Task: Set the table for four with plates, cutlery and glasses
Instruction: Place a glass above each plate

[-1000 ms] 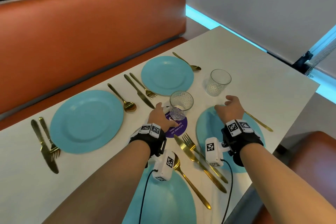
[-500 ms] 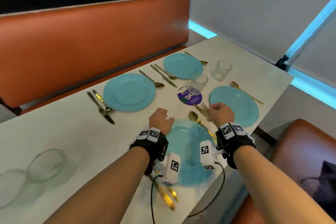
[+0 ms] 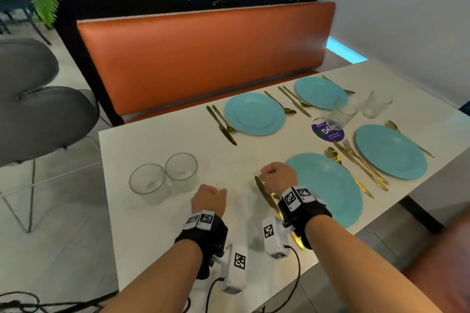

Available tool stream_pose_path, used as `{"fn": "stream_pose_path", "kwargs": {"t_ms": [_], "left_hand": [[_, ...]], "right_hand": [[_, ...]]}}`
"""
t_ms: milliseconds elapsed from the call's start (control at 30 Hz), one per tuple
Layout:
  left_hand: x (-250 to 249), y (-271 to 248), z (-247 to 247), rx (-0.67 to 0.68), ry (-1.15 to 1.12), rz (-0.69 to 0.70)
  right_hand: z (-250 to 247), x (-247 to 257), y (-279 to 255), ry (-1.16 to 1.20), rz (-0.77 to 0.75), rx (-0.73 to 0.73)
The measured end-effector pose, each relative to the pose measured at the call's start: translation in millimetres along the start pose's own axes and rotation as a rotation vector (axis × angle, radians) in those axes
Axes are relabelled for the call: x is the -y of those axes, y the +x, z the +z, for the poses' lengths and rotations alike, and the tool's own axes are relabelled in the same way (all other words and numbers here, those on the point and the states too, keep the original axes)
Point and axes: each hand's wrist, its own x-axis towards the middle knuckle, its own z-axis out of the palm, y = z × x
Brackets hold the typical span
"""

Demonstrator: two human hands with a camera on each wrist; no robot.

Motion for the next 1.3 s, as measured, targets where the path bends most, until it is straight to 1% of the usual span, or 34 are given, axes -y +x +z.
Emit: {"fn": "stream_pose_path", "kwargs": {"t_ms": [67, 167, 233, 267, 300, 367, 400, 467, 567, 767, 967, 1133, 1300], "left_hand": [[22, 6, -17, -0.092, -0.003, -0.135], [50, 11, -42, -0.251, 0.005, -0.32], [61, 13, -55, -0.336, -0.009, -0.406], [64, 14, -61, -0.389, -0.058, -0.422], [68, 16, -64, -0.441, -0.134, -0.411], [79, 27, -68, -0.504, -0.261, -0.31], [83, 32, -71, -0.499, -0.3, -0.253], [90, 39, -75, -0.443, -0.339, -0.164], [94, 48, -80, -0.384, -0.309, -0.082], [94, 56, -86, -0.401, -0.261, -0.013], [98, 60, -89, -0.385, -0.204, 0.014], [92, 57, -87, -0.372, -0.18, 0.021], [52, 54, -76, -0.349, -0.181, 0.083]], "right_hand": [[22, 16, -6, 0.008, -0.018, 0.098], [57, 35, -9, -0.082, -0.078, 0.227], [76, 46, -13, -0.105, -0.105, 0.288], [85, 49, -14, -0.106, -0.119, 0.314], [93, 53, -15, -0.114, -0.135, 0.329], [106, 58, -16, -0.132, -0.172, 0.346], [112, 60, -15, -0.128, -0.182, 0.351], [123, 63, -13, -0.12, -0.209, 0.355], [134, 64, -10, -0.091, -0.238, 0.361], [150, 62, -4, -0.075, -0.298, 0.349], [162, 52, -3, -0.055, -0.302, 0.249], [148, 45, -6, -0.069, -0.283, 0.214], [95, 36, 5, -0.023, -0.212, 0.157]]}}
